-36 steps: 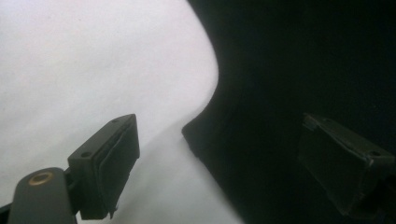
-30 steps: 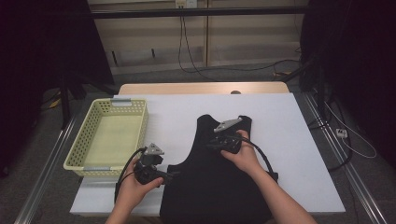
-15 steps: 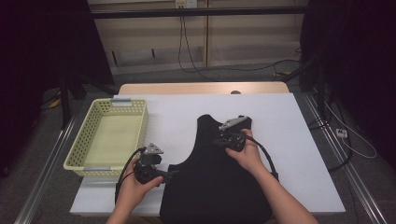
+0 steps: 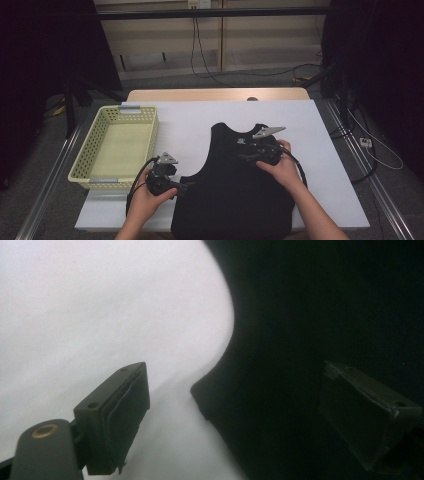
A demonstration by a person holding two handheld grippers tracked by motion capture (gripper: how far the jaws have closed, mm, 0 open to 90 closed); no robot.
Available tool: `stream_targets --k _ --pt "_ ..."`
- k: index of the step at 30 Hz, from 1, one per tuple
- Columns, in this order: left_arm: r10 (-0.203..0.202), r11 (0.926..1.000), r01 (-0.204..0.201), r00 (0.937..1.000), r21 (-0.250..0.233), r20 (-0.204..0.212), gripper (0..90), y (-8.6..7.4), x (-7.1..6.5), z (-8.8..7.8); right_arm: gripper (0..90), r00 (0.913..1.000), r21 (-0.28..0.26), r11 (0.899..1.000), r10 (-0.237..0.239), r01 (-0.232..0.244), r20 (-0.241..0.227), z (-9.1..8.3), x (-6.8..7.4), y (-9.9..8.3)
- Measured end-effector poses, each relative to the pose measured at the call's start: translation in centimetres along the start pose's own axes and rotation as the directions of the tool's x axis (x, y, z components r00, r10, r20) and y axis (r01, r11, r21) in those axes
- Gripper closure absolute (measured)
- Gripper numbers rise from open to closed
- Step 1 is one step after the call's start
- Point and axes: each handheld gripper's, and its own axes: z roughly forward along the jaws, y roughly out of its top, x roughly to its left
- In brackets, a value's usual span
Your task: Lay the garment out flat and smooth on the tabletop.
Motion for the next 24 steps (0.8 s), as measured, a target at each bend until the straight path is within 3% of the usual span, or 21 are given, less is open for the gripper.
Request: stream_targets --k 6,15,24 --pt "-0.004 0.9998 0.004 1.0 -0.019 0.001 13.9 0.6 0.2 -0.2 22.3 0.9972 -0.04 0.997 0.063 -0.061 0.04 -1.7 -1.6 -1.3" --pt "-0.006 0.9993 0.007 0.9999 -0.038 0.012 13.8 1.8 0.3 0.0 18.6 0.9888 -0.093 0.988 0.127 -0.12 0.078 -3.2 -3.3 -2.1" --pt "-0.013 0.9982 0.013 0.9999 -0.059 0.01 13.8 3.7 0.9 0.2 13.2 0.9861 -0.098 0.987 0.138 -0.128 0.093 -3.7 -3.8 -2.4"
